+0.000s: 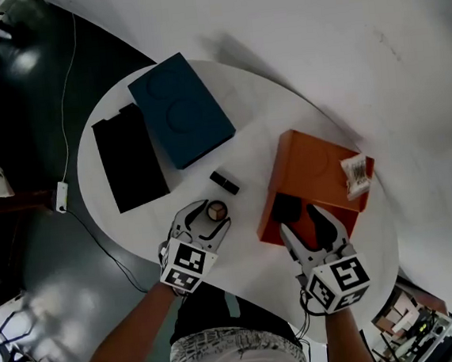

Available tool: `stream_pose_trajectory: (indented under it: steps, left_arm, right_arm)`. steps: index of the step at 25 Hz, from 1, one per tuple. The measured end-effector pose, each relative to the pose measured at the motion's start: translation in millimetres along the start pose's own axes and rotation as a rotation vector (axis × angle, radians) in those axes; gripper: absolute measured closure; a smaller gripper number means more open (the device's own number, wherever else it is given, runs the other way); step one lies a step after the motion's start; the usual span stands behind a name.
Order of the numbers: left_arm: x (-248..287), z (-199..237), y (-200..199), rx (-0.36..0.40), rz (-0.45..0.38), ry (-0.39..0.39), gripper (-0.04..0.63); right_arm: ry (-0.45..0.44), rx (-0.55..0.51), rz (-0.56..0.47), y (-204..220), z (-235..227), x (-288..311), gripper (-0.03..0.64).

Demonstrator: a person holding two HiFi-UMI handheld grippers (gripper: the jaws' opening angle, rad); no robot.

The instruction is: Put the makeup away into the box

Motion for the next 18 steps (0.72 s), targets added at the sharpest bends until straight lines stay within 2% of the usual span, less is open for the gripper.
stream_pose_trajectory:
  steps: [18]
  left_arm:
    - [8.8,-0.1,4.7,0.018,0.053,-0.007,0.343]
  right_arm:
    - [0.015,0.036,0.016,7.1,-7.5,2.6,0.333]
Point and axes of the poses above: the fingertips, and each gripper's own axes: x forward along the fingers, z to its left, y out of its underside, the point moved 9 cm from there along -x, backward along the fingers, and after that the axes turned 10 degrees about -z, right-handed, at the moved point
